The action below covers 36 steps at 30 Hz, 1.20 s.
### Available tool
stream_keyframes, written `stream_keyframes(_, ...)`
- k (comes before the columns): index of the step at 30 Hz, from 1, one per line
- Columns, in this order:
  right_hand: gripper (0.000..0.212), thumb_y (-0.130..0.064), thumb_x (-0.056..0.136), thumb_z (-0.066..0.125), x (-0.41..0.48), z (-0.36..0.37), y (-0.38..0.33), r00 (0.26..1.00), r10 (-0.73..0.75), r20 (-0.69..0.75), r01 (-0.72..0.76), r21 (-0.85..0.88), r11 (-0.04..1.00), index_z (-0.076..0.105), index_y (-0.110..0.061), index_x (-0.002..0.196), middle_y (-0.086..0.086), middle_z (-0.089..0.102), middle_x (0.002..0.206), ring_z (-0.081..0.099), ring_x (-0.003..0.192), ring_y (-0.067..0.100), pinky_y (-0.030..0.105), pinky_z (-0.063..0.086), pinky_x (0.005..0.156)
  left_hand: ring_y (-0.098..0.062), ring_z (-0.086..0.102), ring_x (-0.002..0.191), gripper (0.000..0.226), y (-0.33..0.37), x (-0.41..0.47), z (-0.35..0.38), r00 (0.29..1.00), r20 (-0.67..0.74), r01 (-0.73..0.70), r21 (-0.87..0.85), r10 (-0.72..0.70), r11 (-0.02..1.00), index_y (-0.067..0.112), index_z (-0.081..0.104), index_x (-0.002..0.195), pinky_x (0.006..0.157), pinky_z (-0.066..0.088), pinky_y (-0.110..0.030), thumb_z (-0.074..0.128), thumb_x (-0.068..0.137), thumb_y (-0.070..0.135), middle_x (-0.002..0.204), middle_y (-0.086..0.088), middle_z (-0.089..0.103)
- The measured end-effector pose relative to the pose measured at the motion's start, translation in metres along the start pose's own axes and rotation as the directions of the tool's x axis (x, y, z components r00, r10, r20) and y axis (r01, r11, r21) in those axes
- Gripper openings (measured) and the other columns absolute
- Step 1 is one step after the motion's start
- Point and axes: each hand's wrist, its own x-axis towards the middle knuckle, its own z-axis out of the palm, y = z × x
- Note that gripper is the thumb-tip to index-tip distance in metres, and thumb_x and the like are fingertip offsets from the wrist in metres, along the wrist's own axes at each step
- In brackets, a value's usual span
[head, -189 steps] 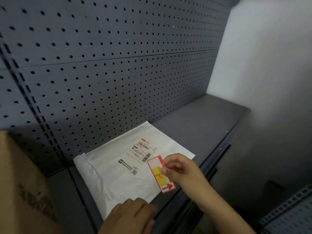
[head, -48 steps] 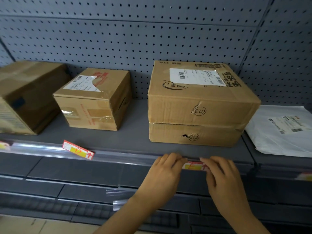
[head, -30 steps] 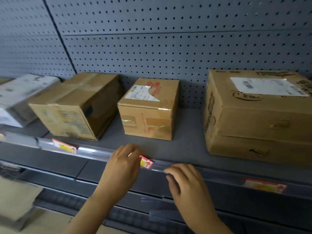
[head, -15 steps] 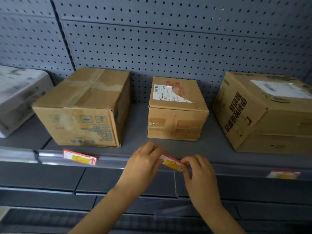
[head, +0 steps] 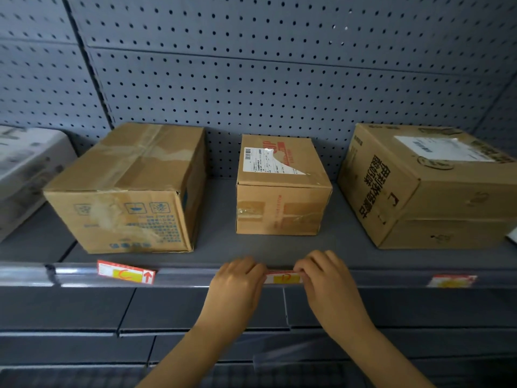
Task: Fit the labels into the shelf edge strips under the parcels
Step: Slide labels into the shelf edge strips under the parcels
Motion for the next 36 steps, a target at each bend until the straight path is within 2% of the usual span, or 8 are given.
stream_keyframes(6, 0.027, 0.002, 0.070, 0.074, -0.006, 0.005, 0.001, 1.000, -0.012, 0.024, 0.011, 0.021, 1.000, 0.065, -0.017, 0.087, -0.002, 0.057, 0.084, 0.050, 0.078, 0.016, 0.028, 0.045, 0.062, -0.024, 0.056, 0.056, 0.025, 0.003, -0.003, 0.002, 1.000, 0.021, 0.011, 0.043, -0.012, 0.999, 0.012, 0.067, 0.071, 0.050, 0.046, -0.030, 0.083, 0.059, -0.003, 0.067, -0.005, 0.059)
stream_keyframes(10, 0.026, 0.003, 0.067, 0.075, -0.006, 0.005, 0.000, 1.000, -0.014, 0.013, 0.014, 0.023, 1.000, 0.067, -0.016, 0.083, -0.002, 0.059, 0.081, 0.051, 0.075, 0.017, 0.030, 0.047, 0.060, -0.025, 0.057, 0.056, 0.031, 0.006, -0.003, 0.003, 1.000, 0.020, -0.001, 0.075, 0.000, 0.997, 0.011, 0.068, 0.071, 0.053, 0.047, -0.029, 0.085, 0.052, -0.006, 0.067, -0.007, 0.059)
stream_keyframes(19, 0.021, -0.004, 0.069, 0.079, -0.009, 0.008, 0.002, 0.998, 0.066, -0.008, -0.065, 0.078, 0.995, 0.069, -0.016, 0.083, -0.001, 0.058, 0.079, 0.056, 0.074, 0.018, 0.032, 0.052, 0.057, -0.024, 0.056, 0.059, 0.041, 0.012, -0.005, 0.003, 0.998, 0.058, 0.012, 0.081, -0.017, 0.997, 0.012, 0.064, 0.074, 0.056, 0.047, -0.029, 0.085, 0.045, -0.006, 0.071, -0.006, 0.058)
stream_keyframes(24, 0.025, -0.005, 0.071, 0.078, -0.013, 0.005, -0.007, 0.997, 0.056, -0.061, -0.052, 0.073, 0.996, 0.070, -0.014, 0.093, 0.002, 0.063, 0.095, 0.056, 0.087, 0.020, 0.035, 0.054, 0.069, -0.025, 0.055, 0.073, 0.050, 0.011, -0.020, -0.007, 0.995, 0.094, 0.029, 0.108, -0.040, 0.994, 0.014, 0.062, 0.099, 0.063, 0.046, -0.031, 0.079, 0.055, -0.002, 0.090, -0.006, 0.059)
stream_keyframes(26, 0.025, -0.008, 0.074, 0.076, -0.013, 0.006, -0.021, 0.996, 0.016, -0.093, -0.005, 0.124, 0.992, 0.069, -0.015, 0.097, 0.001, 0.063, 0.099, 0.053, 0.092, 0.016, 0.030, 0.050, 0.074, -0.028, 0.058, 0.081, 0.042, 0.009, -0.027, -0.019, 0.996, 0.077, 0.036, 0.142, -0.047, 0.989, 0.013, 0.061, 0.105, 0.067, 0.049, -0.033, 0.072, 0.065, 0.005, 0.098, -0.008, 0.061)
stream_keyframes(28, 0.026, -0.011, 0.077, 0.073, -0.008, 0.008, -0.038, 0.996, -0.020, -0.091, 0.040, 0.219, 0.975, 0.067, -0.017, 0.102, -0.002, 0.062, 0.103, 0.049, 0.096, 0.012, 0.024, 0.043, 0.079, -0.027, 0.060, 0.087, 0.032, 0.002, -0.038, -0.034, 0.995, 0.066, 0.064, 0.184, -0.077, 0.981, 0.014, 0.061, 0.107, 0.070, 0.050, -0.033, 0.055, 0.076, 0.018, 0.102, -0.007, 0.063)
stream_keyframes(30, 0.030, -0.013, 0.078, 0.074, -0.001, 0.012, -0.060, 0.996, -0.056, -0.072, 0.074, 0.283, 0.956, 0.064, -0.019, 0.106, -0.005, 0.061, 0.105, 0.049, 0.098, 0.011, 0.022, 0.041, 0.081, -0.026, 0.059, 0.089, 0.035, -0.011, -0.051, -0.052, 0.991, 0.051, 0.108, 0.206, -0.121, 0.973, 0.015, 0.061, 0.109, 0.074, 0.049, -0.034, 0.047, 0.079, 0.026, 0.103, -0.005, 0.063)
stream_keyframes(36, 0.025, -0.014, 0.078, 0.073, 0.016, 0.037, -0.133, 0.986, -0.154, -0.061, 0.166, 0.388, 0.907, 0.064, -0.021, 0.101, -0.007, 0.062, 0.100, 0.053, 0.096, 0.011, 0.024, 0.042, 0.082, -0.026, 0.057, 0.089, 0.030, -0.074, -0.091, -0.111, 0.965, -0.041, 0.261, 0.262, -0.259, 0.929, 0.018, 0.061, 0.107, 0.074, 0.041, -0.032, 0.052, 0.079, 0.024, 0.102, -0.003, 0.061)
